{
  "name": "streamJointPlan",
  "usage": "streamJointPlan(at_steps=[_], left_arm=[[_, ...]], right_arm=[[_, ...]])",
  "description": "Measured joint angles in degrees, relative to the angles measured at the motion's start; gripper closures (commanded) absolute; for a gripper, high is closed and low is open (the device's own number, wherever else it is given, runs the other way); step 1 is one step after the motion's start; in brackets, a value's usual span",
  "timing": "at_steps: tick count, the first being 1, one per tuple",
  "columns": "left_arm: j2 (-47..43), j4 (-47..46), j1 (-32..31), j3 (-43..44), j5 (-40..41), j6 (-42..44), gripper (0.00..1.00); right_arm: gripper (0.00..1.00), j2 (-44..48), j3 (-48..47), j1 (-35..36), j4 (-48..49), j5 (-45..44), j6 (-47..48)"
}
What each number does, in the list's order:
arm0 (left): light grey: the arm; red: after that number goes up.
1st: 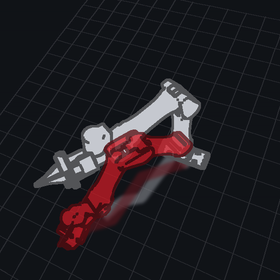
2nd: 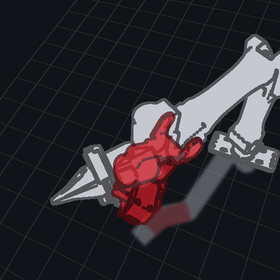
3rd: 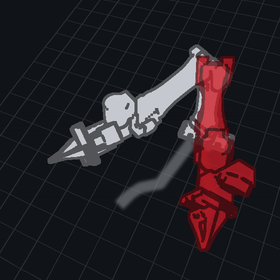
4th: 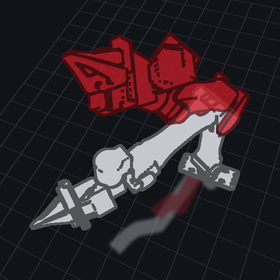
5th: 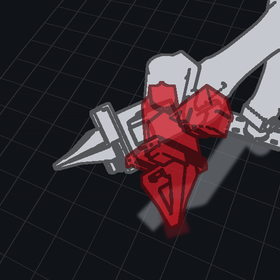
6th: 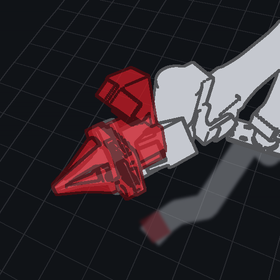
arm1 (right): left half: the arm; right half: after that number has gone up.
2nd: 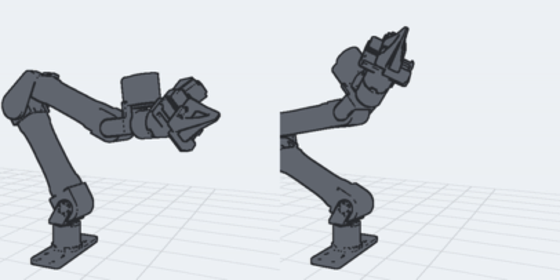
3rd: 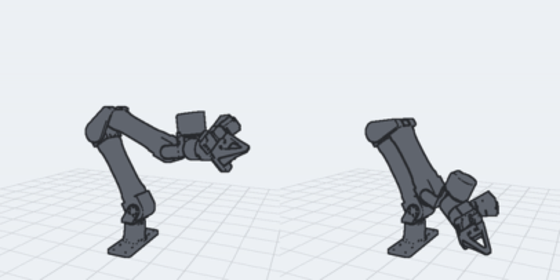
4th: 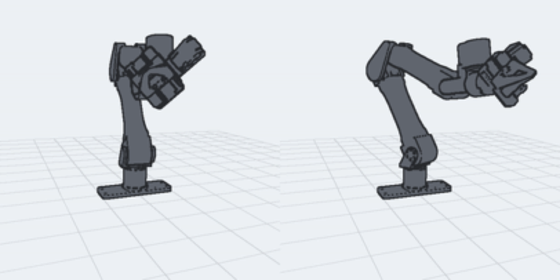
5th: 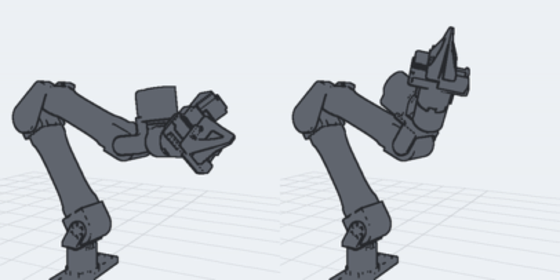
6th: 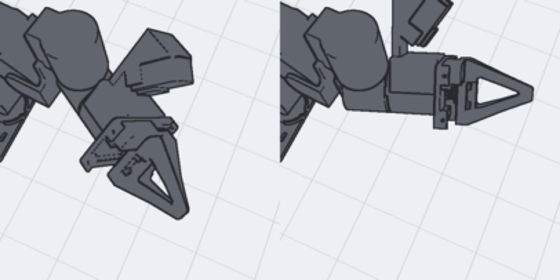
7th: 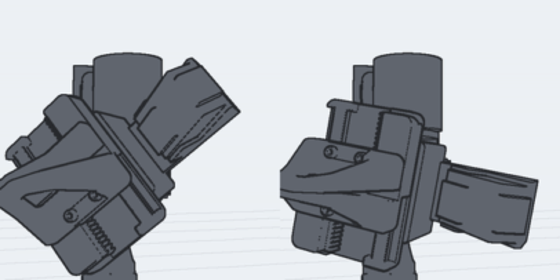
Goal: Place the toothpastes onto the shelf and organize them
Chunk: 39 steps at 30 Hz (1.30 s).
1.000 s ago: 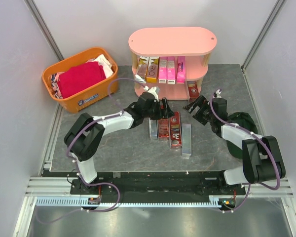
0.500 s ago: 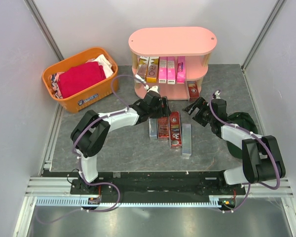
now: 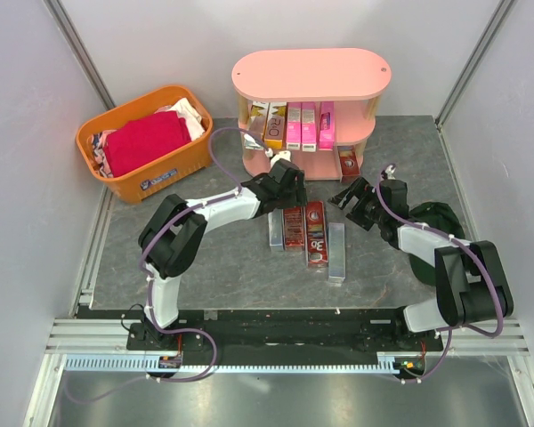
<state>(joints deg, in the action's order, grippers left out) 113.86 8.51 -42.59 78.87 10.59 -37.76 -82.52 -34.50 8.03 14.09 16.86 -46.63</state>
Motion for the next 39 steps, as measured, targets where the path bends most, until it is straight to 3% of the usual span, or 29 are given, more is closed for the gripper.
streamJointPlan(at_steps=[8, 12, 17, 19, 29, 39], left_arm=[[0.6, 6.5, 0.5, -0.8, 5.0, 0.8, 0.23], [1.7, 8.2, 0.6, -1.4, 5.9, 1.3, 0.30], [1.8, 9.0, 0.7, -1.4, 6.7, 1.7, 0.62], [1.8, 9.2, 0.8, -1.4, 6.8, 1.9, 0.68], [-4.2, 10.2, 0.7, -7.4, 6.7, 1.9, 0.70], [-27.2, 10.8, 1.1, -11.1, 6.3, 3.1, 0.71]], right_arm=[[0.02, -0.6, 0.3, 0.0, 0.1, 0.3, 0.0], [0.02, -0.7, 0.4, 0.0, 0.0, 0.4, 0.0], [0.02, -0.7, 0.4, 0.0, 0.1, 0.6, 0.0], [0.02, -0.7, 0.4, 0.0, 0.2, 0.7, 0.0], [0.02, 2.5, 0.4, 0.0, -1.7, 1.0, 0.8], [0.02, 9.1, -1.2, 2.3, -5.0, 1.0, 1.5]])
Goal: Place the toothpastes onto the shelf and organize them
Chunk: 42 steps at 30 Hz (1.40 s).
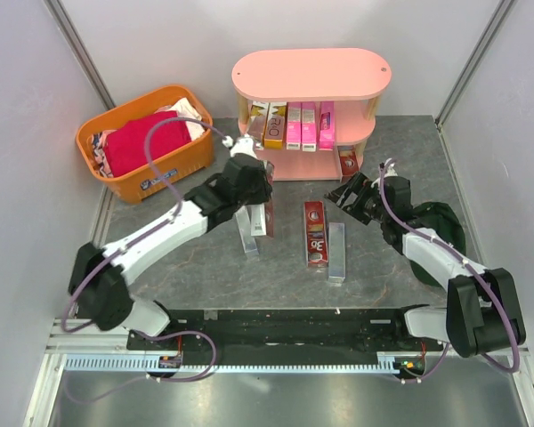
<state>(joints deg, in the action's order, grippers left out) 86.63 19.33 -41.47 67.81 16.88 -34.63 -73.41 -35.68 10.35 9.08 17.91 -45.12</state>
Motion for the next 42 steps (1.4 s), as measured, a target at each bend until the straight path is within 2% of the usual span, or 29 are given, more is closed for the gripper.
streamJointPlan(at_steps=[7, 11, 17, 20, 23, 29, 36, 42], left_arm=[[-14.4, -8.5, 7.1, -2.9, -8.1, -0.9, 0.76], [-21.9, -19.4, 12.7, -13.4, -11.1, -6.1, 0.76], [-27.5, -34.7, 15.6, -28.6, -12.8, -15.7, 0.76], [-29.3, -41.5, 16.4, -35.3, -13.0, -20.0, 0.75], [-30.6, -47.0, 16.7, -40.0, -12.9, -22.8, 0.75], [-32.7, -53.0, 17.3, -41.9, -13.0, -24.7, 0.74], [-33.7, -56.4, 17.4, -41.9, -13.5, -24.9, 0.75], [-32.3, -57.7, 17.8, -42.0, -14.6, -25.9, 0.75]], right_arm=[[0.02, 2.0, -0.2, 6.4, 4.2, 2.3, -1.6], [0.02, 2.6, -0.2, 11.5, 10.6, 4.4, -4.6], [0.02, 3.0, -0.2, 18.5, 21.9, 7.7, -9.2], [0.02, 0.5, -0.2, 21.4, 29.3, 10.3, -12.6], [0.02, -6.1, 0.0, 24.2, 40.3, 12.6, -18.8], [0.02, -16.0, 0.3, 29.3, 51.5, 15.2, -26.9], [0.02, -18.1, 0.0, 33.6, 57.3, 16.3, -29.9], [0.08, -20.5, -1.1, 35.0, 61.7, 16.3, -32.2]])
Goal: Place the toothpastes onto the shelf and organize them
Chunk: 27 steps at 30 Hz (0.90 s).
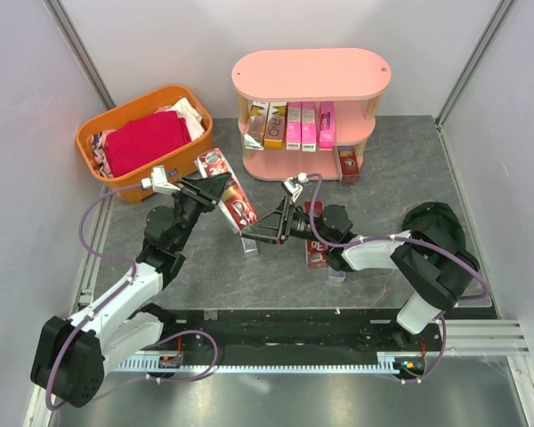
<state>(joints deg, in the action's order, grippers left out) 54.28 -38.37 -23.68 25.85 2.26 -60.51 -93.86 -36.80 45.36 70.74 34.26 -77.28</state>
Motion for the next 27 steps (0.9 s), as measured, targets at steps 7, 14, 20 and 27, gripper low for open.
streamJointPlan(at_steps=[7, 14, 20, 27], left_arm=[[0.2, -2.1, 0.5, -0.5, -1.0, -1.3, 0.75], [-0.4, -3.6, 0.9, -1.2, -1.0, -2.1, 0.75], [-0.6, -3.8, 1.7, -1.7, -1.1, -2.8, 0.75], [-0.8, -3.8, 1.9, -2.3, -2.7, -3.8, 0.76]], right_arm=[[0.28, -1.2, -1.0, 0.2, 1.7, -0.6, -0.8], [0.29, -1.4, -1.5, 0.2, 1.1, -1.5, -0.5], [0.23, -1.4, -2.6, 0.2, -1.2, -1.7, 1.4], [0.19, -1.5, -3.0, 0.0, -6.2, -4.0, 4.8]])
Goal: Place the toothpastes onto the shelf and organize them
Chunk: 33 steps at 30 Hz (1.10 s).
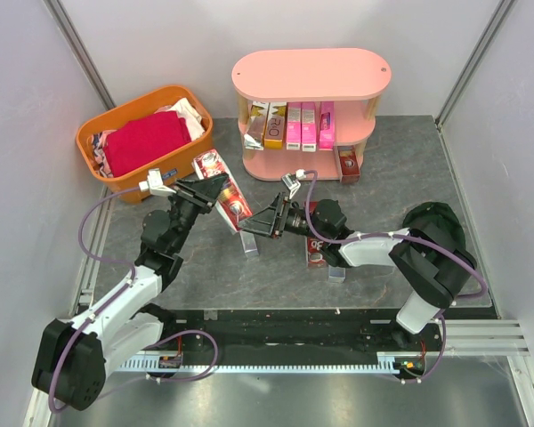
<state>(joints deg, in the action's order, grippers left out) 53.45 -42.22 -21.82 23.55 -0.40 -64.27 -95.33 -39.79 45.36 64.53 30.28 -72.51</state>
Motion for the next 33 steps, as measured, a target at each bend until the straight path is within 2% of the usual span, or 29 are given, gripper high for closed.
streamJointPlan(at_steps=[2, 5, 8, 9, 12, 13, 15, 16, 18, 19, 20, 22, 25, 33], left_arm=[[0.0, 0.0, 0.0, -0.1, -0.2, -0.1, 0.76], [0.4, -0.9, 0.0, -0.3, -0.8, -0.4, 0.76], [1.1, -1.7, 0.1, -0.6, -1.4, -0.8, 0.76], [1.3, -1.7, 0.2, -0.7, -1.5, -0.9, 0.76], [1.5, -2.5, 0.5, -0.9, -1.7, -2.2, 0.68], [1.5, -2.9, 0.5, -0.9, -1.7, -2.4, 0.57], [1.6, -3.3, 0.5, -1.0, -1.9, -2.6, 0.45], [1.6, -3.6, 0.6, -1.0, -2.0, -2.7, 0.28], [1.6, -4.1, 0.9, -1.1, -2.5, -3.1, 0.17], [1.6, -4.2, 1.1, -1.1, -2.8, -3.4, 0.08], [1.6, -4.2, 1.4, -1.1, -2.9, -3.6, 0.04], [1.6, -3.8, 2.2, -1.1, -3.1, -3.6, 0.00], [1.4, -1.2, 3.3, -0.8, -3.5, -3.5, 0.00], [-0.7, 14.5, 4.3, 4.2, -2.9, 2.8, 0.00]], right_arm=[[0.20, 0.0, 0.0, 0.0, -0.2, -0.4, 0.5], [0.25, 0.0, 0.0, 0.0, -0.1, -0.6, 0.8], [0.44, 0.0, -0.1, -0.2, 0.5, -0.5, 0.8], [0.57, 0.0, -0.1, -0.2, 0.8, -0.5, 0.8], [0.73, 0.0, -0.3, -0.4, 1.3, -0.3, 0.6], [0.74, 0.1, -0.3, -0.5, 1.2, -0.2, 0.7], [0.75, 0.6, -0.3, -0.5, 0.8, -0.3, 0.9], [0.76, 1.0, -0.3, -0.5, 0.2, -0.4, 1.2], [0.76, 1.8, -0.3, -0.7, -1.5, -0.5, 2.0], [0.77, 2.2, -0.3, -0.9, -2.5, -0.7, 2.4], [0.77, 2.5, -0.2, -1.2, -3.5, -0.8, 2.9], [0.78, 3.0, 0.0, -1.8, -5.6, -1.1, 3.6], [0.80, 3.6, 0.9, -2.7, -8.3, -1.7, 4.5], [0.83, 5.6, 5.5, -5.5, -13.4, -2.3, 6.4]])
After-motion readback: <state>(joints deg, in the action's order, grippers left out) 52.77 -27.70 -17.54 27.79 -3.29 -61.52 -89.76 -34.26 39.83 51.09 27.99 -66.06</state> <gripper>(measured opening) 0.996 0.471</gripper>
